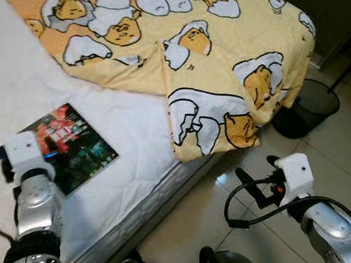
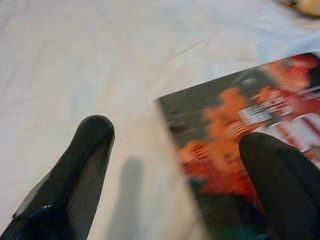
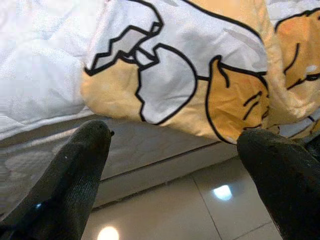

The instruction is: Clean up the room

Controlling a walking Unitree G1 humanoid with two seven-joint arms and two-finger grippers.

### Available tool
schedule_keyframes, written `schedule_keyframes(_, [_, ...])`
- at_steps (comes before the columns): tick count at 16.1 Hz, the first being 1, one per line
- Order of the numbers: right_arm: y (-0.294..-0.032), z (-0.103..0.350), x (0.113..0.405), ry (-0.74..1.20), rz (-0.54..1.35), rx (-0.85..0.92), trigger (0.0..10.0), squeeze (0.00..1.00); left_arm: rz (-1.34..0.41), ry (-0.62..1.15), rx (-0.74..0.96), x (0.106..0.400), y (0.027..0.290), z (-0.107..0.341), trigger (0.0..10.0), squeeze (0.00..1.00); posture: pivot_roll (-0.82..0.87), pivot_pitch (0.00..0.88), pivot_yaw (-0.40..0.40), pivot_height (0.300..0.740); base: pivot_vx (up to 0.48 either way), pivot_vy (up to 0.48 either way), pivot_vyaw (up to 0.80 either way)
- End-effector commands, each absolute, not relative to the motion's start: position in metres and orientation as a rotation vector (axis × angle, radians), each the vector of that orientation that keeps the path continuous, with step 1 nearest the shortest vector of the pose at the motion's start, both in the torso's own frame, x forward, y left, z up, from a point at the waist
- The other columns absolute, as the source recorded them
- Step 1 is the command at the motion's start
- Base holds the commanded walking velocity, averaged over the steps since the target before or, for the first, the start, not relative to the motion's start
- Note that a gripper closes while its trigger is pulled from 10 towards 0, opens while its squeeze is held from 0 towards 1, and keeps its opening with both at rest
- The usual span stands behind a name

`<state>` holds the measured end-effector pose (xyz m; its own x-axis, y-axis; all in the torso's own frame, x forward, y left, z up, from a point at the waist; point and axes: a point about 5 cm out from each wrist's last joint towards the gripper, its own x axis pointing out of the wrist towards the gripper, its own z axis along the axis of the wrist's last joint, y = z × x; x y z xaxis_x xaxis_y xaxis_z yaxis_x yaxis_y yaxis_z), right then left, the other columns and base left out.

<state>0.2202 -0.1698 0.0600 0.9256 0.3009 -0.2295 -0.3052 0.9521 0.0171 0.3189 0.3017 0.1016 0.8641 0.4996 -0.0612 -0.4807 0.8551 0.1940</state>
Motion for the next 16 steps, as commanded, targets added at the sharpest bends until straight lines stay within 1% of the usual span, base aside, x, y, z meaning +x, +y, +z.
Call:
schedule_keyframes(1, [-0.170,0.054,0.217,0.265,0.313,-0.016,10.0,0.00,0.553,0.137,0.164,0.312,0.308,0.096,10.0,0.00,-0.09,0.217,-0.145,0.740,0.000,0.000,0.00])
schedule_keyframes(2, [-0.166,0.053,0.219,0.266,0.327,-0.009,10.0,0.00,0.576,0.161,0.173,0.305,0.314,0.092,10.0,0.00,-0.08,0.214,-0.146,0.740,0.000,0.000,0.00])
schedule_keyframes(3, [-0.163,0.052,0.221,0.266,0.340,-0.003,10.0,0.00,0.589,0.194,0.144,0.298,0.319,0.086,10.0,0.00,-0.07,0.212,-0.145,0.740,0.000,0.000,0.00])
schedule_keyframes(4, [-0.161,0.052,0.223,0.267,0.346,0.000,10.0,0.00,0.558,0.217,0.050,0.297,0.317,0.078,10.0,0.00,-0.06,0.211,-0.148,0.740,0.000,0.000,0.00])
schedule_keyframes(5, [-0.159,0.051,0.225,0.267,0.352,0.002,10.0,0.00,0.480,0.224,-0.081,0.300,0.307,0.072,10.0,0.00,-0.05,0.210,-0.150,0.740,0.000,0.000,0.00])
schedule_keyframes(6, [-0.159,0.051,0.226,0.266,0.354,0.002,10.0,0.00,0.437,0.208,-0.140,0.303,0.301,0.073,10.0,0.00,-0.05,0.209,-0.151,0.740,0.000,0.000,0.00])
schedule_keyframes(9, [-0.160,0.052,0.226,0.263,0.354,0.000,10.0,0.00,0.346,0.148,-0.230,0.312,0.285,0.080,10.0,0.00,-0.07,0.221,-0.154,0.740,0.000,0.000,0.00])
schedule_keyframes(10, [-0.161,0.052,0.225,0.264,0.352,-0.001,10.0,0.00,0.318,0.139,-0.220,0.314,0.279,0.082,10.0,0.00,-0.07,0.224,-0.155,0.740,0.000,0.000,0.00])
schedule_keyframes(11, [-0.161,0.051,0.224,0.266,0.349,-0.002,10.0,0.00,0.322,0.137,-0.203,0.314,0.279,0.082,10.0,0.00,-0.07,0.226,-0.154,0.740,0.000,0.000,0.00])
schedule_keyframes(12, [-0.162,0.050,0.222,0.269,0.345,-0.002,10.0,0.00,0.336,0.127,-0.148,0.313,0.281,0.084,10.0,0.00,-0.08,0.229,-0.150,0.740,0.000,0.000,0.00])
schedule_keyframes(14, [-0.162,0.049,0.221,0.273,0.339,0.000,10.0,0.00,0.348,0.070,-0.087,0.314,0.282,0.095,10.0,0.00,-0.08,0.231,-0.147,0.740,0.000,0.000,0.00])
schedule_keyframes(16, [-0.162,0.048,0.221,0.275,0.336,0.000,10.0,0.00,0.373,0.023,-0.070,0.314,0.281,0.103,10.0,0.00,-0.08,0.230,-0.145,0.740,0.000,0.000,0.00])
